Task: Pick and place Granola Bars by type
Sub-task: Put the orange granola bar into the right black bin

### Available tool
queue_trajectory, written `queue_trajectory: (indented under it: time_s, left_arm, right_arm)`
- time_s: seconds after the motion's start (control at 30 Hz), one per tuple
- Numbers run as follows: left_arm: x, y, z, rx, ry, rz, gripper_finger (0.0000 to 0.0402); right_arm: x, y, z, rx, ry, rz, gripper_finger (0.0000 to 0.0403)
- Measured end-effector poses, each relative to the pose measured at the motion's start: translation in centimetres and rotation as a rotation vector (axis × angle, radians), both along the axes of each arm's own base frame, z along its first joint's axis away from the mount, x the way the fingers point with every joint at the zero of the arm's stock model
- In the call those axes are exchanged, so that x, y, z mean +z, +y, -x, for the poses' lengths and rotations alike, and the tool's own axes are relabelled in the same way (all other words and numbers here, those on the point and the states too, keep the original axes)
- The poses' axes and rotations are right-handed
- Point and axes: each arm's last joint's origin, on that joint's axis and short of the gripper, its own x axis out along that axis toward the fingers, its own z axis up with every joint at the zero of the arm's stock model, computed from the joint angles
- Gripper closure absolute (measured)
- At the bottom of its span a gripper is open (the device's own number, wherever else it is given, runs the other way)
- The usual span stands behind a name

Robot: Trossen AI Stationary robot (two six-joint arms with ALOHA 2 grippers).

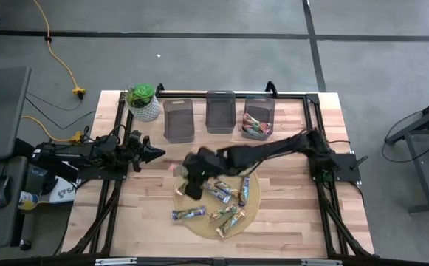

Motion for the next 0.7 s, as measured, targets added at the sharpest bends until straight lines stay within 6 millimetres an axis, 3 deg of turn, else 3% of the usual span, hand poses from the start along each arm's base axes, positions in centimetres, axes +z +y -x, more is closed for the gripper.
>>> queue_trajectory:
  time_s: [0.13, 0.4, 0.53, 0.7]
  left_arm:
    - [0.0, 0.0, 0.0, 0.000, 0.000, 0.000, 0.0401]
    - [0.0, 0.0, 0.0, -0.001, 0.001, 0.000, 0.0401]
    - [0.0, 0.0, 0.0, -0.002, 0.001, 0.000, 0.0401]
    - [0.0, 0.0, 0.0, -0.004, 0.001, 0.000, 0.0401]
  right_arm:
    - [3.5, -3.2, 2.2, -0.078, 0.004, 0.117, 0.0336]
    - [8.5, -9.7, 8.0, -0.240, 0.133, 0.317, 0.0336]
    - [9.6, -12.7, 11.3, -0.325, 0.279, 0.386, 0.0336]
    - [9.4, -16.4, 14.4, -0.389, 0.517, 0.466, 0.0336]
